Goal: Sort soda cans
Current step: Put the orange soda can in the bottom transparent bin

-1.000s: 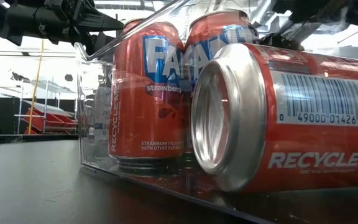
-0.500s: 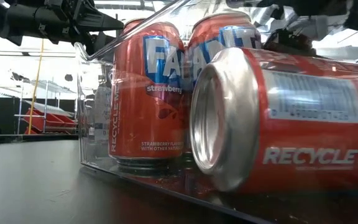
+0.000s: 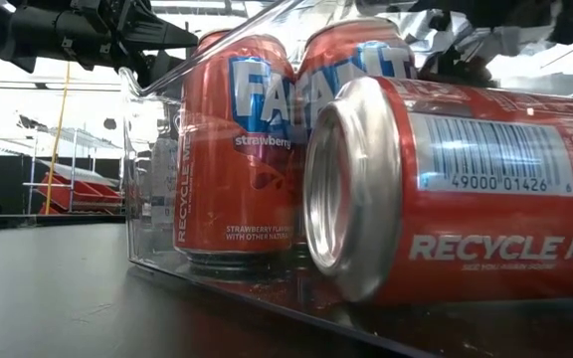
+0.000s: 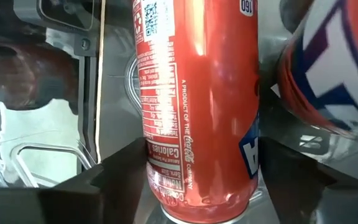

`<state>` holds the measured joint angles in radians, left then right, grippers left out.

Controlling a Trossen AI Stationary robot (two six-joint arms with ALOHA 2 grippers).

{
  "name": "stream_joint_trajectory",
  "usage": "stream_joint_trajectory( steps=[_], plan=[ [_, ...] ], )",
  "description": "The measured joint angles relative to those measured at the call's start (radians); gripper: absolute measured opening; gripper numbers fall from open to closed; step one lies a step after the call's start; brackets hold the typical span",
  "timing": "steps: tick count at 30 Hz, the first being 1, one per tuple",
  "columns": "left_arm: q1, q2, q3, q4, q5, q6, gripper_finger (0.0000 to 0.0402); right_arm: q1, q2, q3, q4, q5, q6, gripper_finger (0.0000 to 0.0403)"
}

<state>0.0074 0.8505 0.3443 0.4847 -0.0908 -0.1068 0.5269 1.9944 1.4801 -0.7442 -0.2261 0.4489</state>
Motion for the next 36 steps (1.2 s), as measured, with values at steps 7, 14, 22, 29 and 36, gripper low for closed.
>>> stream_joint_trajectory(
  steps=[7,14,22,29,36],
  plan=[
    [0.000,0.000,0.000,0.000,0.000,-0.002,0.0281,0.018,0.020,0.009,-0.028,-0.021,-0.005,0.0381],
    [0.000,0.000,0.000,0.002,0.000,0.004,0.0281,0.024,0.021,-0.001,-0.009,0.011,0.008,0.0387],
    [0.000,0.000,0.000,0.003,0.000,0.005,0.0281,0.021,0.017,-0.042,0.044,0.039,0.026,0.0374],
    [0.000,0.000,0.000,0.004,0.000,0.009,0.0281,-0.013,0.020,-0.034,0.049,0.098,0.126,0.0355],
    [0.000,0.000,0.000,0.003,0.000,0.009,0.0281,-0.029,0.021,-0.028,0.112,0.106,0.363,0.0350]
  ],
)
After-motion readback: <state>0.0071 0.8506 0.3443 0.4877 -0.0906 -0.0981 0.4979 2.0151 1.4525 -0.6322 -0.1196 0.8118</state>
